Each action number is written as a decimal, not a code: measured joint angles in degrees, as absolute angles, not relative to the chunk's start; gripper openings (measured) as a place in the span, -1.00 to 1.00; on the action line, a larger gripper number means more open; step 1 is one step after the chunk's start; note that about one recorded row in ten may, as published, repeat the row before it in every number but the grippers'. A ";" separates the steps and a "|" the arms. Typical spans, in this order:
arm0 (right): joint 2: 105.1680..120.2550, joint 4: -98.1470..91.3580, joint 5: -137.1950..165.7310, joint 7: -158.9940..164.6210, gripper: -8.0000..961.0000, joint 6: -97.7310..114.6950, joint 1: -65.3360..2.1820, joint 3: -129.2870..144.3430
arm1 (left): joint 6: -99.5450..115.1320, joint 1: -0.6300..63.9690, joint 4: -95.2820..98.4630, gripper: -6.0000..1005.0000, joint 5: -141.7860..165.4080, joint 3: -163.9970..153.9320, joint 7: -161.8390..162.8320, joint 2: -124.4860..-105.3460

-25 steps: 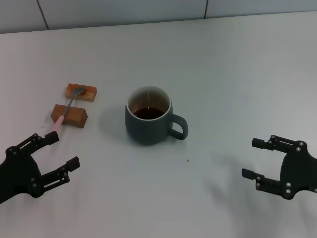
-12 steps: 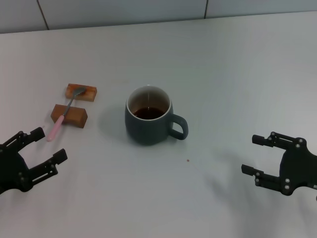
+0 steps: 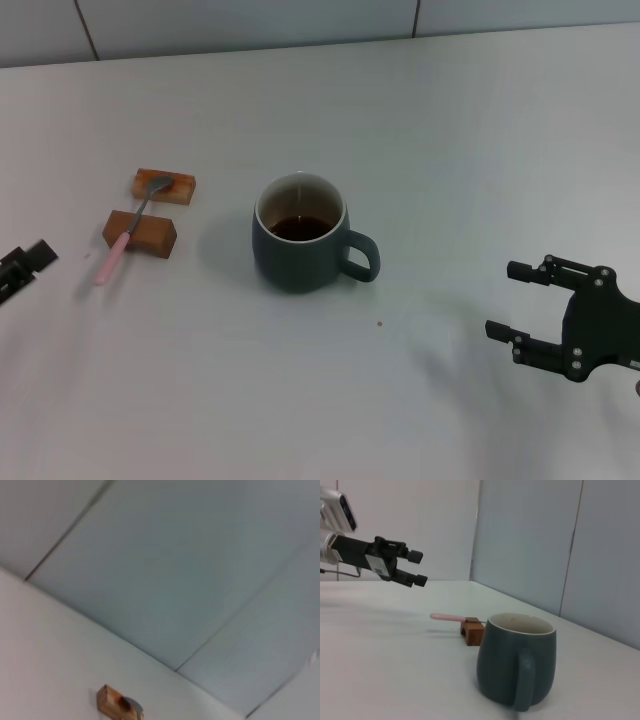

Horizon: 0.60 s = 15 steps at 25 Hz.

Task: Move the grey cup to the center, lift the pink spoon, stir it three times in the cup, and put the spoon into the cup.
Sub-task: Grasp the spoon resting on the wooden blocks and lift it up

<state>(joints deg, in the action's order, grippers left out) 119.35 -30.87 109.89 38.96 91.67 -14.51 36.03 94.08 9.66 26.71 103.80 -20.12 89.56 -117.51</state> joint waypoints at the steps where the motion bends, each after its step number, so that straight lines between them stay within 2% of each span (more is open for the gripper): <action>1: 119.35 -30.93 109.88 39.13 0.45 91.64 -14.64 36.03 | 94.08 9.64 26.68 0.69 103.80 -19.83 92.22 -117.47; 6: 119.27 -31.60 110.18 40.31 0.45 91.54 -15.48 36.05 | 94.90 9.58 25.05 0.69 103.77 -18.44 106.08 -117.87; 11: 119.27 -31.89 110.26 40.49 0.45 91.00 -16.16 36.31 | 93.75 9.35 18.94 0.69 103.71 -14.13 114.76 -117.11; 15: 119.26 -31.95 110.28 40.92 0.45 90.53 -16.53 36.51 | 92.50 8.69 17.74 0.69 103.76 -12.92 120.09 -117.90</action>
